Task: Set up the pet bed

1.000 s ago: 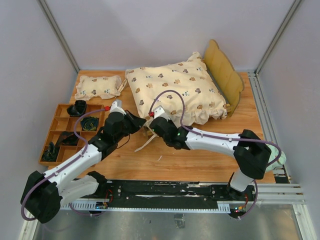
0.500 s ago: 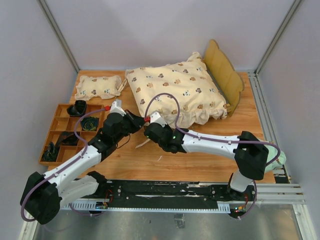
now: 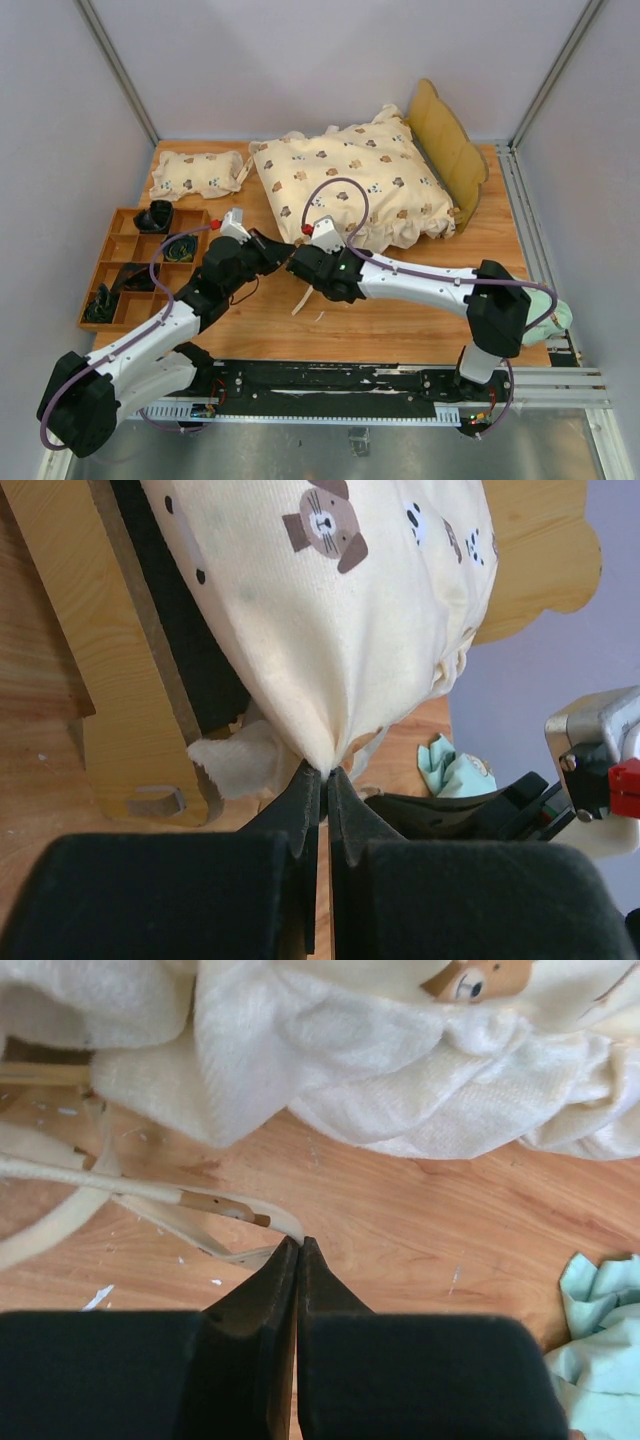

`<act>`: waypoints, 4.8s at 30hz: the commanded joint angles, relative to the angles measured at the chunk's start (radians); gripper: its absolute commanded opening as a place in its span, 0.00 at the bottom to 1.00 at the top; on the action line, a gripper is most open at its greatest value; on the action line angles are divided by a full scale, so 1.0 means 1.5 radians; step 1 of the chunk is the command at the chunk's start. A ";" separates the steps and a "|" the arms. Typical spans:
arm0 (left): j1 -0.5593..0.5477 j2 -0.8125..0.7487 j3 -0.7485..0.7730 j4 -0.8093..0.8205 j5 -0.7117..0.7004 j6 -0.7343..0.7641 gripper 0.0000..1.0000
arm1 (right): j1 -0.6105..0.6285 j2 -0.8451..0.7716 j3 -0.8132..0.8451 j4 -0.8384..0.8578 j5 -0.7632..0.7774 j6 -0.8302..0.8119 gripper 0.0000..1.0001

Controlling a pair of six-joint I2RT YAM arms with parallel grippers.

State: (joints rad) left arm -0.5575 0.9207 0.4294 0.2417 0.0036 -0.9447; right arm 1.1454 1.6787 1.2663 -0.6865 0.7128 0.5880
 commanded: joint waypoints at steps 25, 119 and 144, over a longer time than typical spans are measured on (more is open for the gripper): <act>0.004 0.006 -0.012 0.069 0.047 -0.032 0.01 | -0.025 -0.009 -0.171 0.550 -0.138 -0.407 0.00; 0.005 -0.066 -0.028 -0.055 -0.056 -0.268 0.00 | 0.022 0.182 -0.272 0.992 -0.470 -1.129 0.52; 0.006 -0.144 0.138 -0.214 -0.293 0.072 0.00 | 0.012 0.012 -0.621 1.410 -0.257 -0.465 0.00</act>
State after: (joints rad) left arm -0.5522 0.7444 0.5743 -0.0948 -0.3065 -0.9821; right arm 1.1797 1.7756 0.3313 1.4307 0.2489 -0.2874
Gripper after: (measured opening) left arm 0.021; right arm 0.010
